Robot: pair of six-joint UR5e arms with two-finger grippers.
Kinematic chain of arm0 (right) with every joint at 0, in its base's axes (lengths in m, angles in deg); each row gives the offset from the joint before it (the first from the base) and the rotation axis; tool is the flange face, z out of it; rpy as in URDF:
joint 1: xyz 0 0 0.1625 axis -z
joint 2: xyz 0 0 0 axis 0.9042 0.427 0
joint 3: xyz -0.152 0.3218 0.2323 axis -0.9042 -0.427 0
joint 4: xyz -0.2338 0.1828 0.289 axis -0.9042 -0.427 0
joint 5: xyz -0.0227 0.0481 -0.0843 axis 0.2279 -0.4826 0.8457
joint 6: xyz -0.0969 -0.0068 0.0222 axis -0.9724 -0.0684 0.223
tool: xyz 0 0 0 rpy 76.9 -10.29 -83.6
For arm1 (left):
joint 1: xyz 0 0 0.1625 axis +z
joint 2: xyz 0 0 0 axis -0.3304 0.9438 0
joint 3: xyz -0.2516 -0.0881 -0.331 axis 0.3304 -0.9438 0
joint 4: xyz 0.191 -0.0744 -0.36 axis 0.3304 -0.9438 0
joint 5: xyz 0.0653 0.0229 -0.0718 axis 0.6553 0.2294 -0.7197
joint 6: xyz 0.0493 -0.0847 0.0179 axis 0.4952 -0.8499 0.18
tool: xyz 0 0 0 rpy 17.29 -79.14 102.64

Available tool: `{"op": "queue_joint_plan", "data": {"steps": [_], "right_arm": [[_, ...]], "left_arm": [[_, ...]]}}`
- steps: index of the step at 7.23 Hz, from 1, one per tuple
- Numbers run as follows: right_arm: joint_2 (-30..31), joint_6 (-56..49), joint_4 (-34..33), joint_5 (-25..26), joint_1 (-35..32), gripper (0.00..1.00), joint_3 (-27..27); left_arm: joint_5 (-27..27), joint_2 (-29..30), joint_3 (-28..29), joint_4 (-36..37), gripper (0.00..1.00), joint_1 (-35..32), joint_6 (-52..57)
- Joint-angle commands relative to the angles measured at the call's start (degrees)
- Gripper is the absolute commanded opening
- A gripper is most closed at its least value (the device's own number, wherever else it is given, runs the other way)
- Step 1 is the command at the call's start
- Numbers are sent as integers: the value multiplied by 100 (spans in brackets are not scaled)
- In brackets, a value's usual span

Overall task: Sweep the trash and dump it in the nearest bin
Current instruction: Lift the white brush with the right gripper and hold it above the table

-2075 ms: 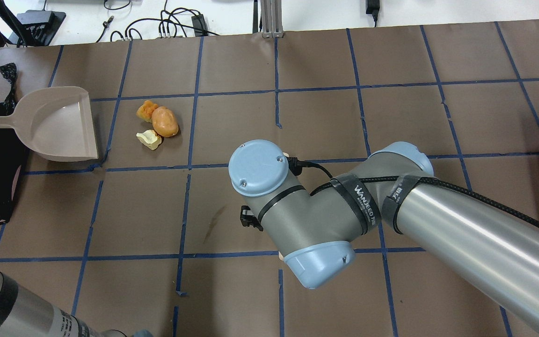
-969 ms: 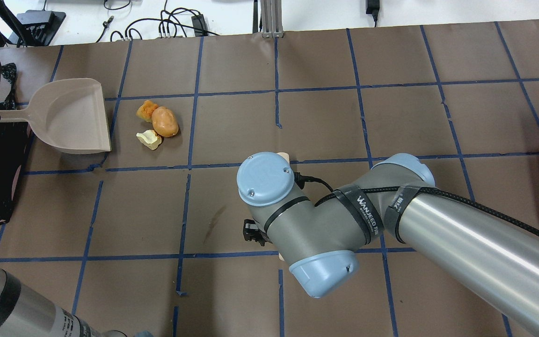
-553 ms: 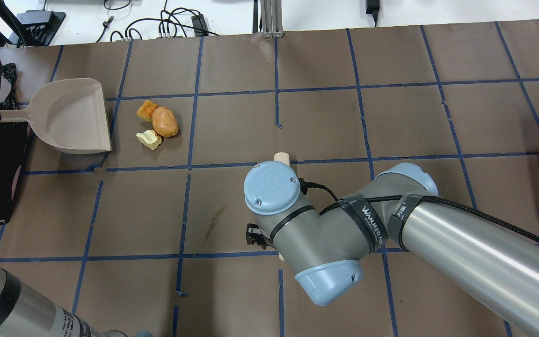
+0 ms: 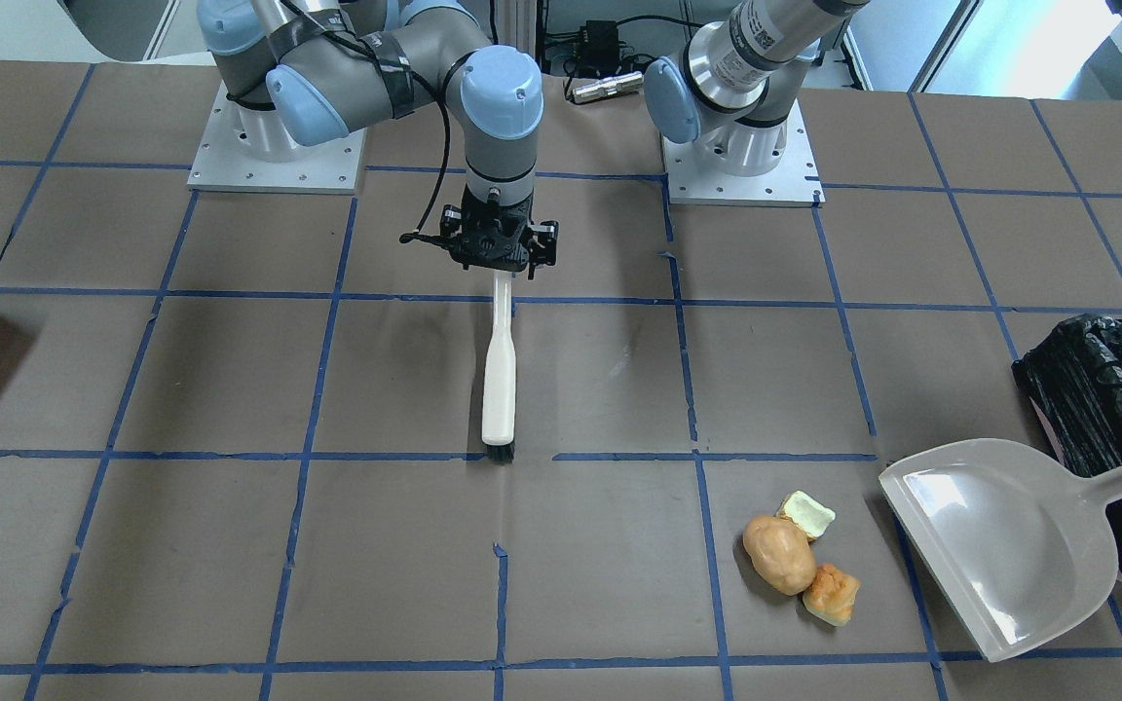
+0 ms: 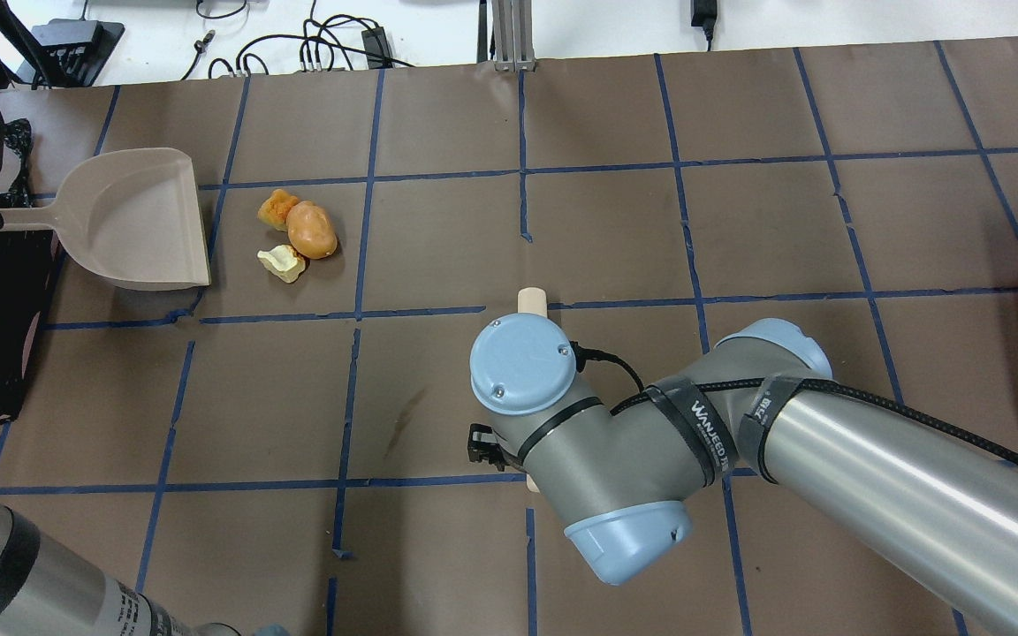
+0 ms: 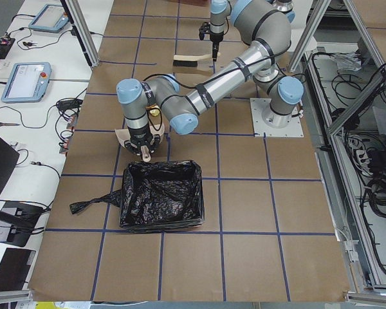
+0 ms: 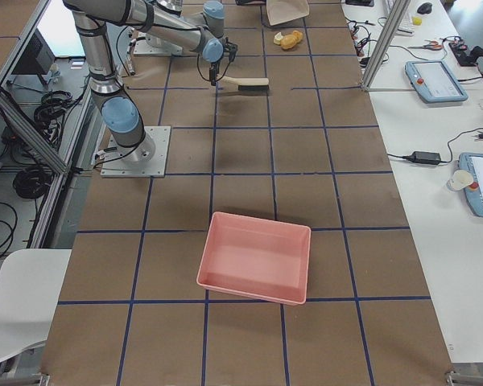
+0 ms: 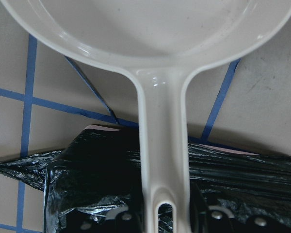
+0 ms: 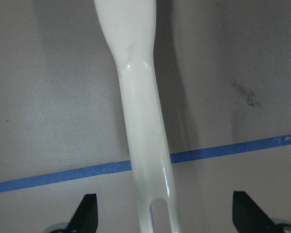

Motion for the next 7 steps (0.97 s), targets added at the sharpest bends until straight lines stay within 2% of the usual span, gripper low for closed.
{"op": "queue_joint_plan", "data": {"steps": [1,3,5,6,7], "right_arm": [[6,2,4,-55,1,66,4],[6,2,4,-100,10,46,-5],[6,2,-14,-100,10,31,-23],[6,-16,-14,-91,18,26,-31],[-3,-16,-23,-99,36,31,-31]], "left_arm": [[1,12,-10,8,0,0,-7],[1,12,-10,16,0,0,-7],[1,12,-10,17,0,0,2],[1,-5,-19,17,0,0,2],[1,12,-1,17,0,0,2]]}}
